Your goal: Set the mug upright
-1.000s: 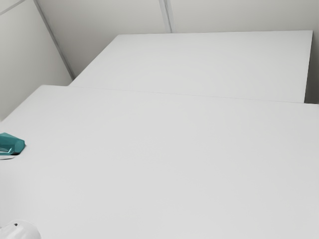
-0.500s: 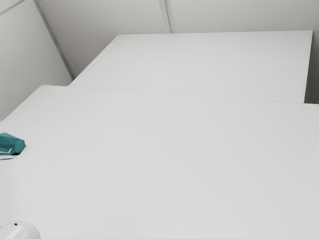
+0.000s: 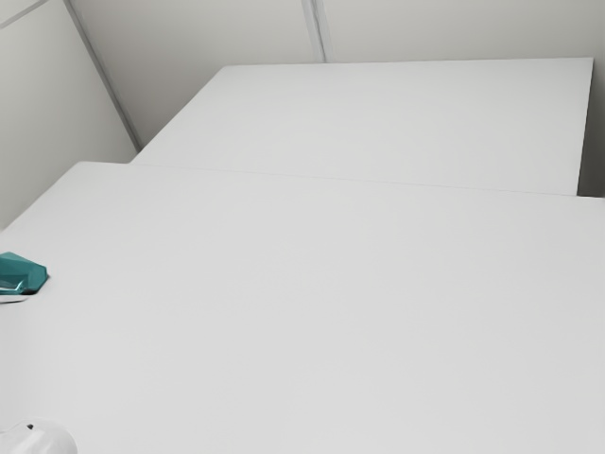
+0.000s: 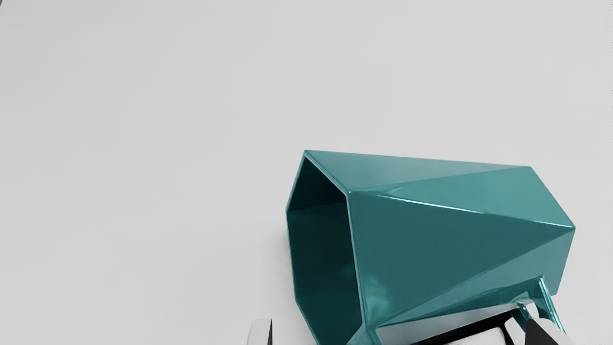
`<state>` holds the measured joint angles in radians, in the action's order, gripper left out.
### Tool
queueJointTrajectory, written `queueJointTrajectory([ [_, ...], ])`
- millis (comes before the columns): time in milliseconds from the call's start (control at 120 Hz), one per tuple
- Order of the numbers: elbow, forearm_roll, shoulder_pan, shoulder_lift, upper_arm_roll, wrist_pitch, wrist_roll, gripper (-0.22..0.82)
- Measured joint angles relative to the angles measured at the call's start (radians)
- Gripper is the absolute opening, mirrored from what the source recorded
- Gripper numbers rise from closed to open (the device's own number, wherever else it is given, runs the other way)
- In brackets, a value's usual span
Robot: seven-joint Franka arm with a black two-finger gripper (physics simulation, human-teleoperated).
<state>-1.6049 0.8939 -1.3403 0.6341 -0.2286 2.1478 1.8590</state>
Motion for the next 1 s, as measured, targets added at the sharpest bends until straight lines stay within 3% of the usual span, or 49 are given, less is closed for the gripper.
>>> queueJointTrajectory([
  [642, 0.01, 0.0, 0.001, 0.031, -0.034, -0.018, 0.03, 0.51],
  [883, 0.012, -0.001, 0.003, 0.031, -0.043, -0.017, 0.034, 0.36],
  [1000, 0.012, -0.001, 0.004, 0.031, -0.044, -0.015, 0.036, 0.22],
])
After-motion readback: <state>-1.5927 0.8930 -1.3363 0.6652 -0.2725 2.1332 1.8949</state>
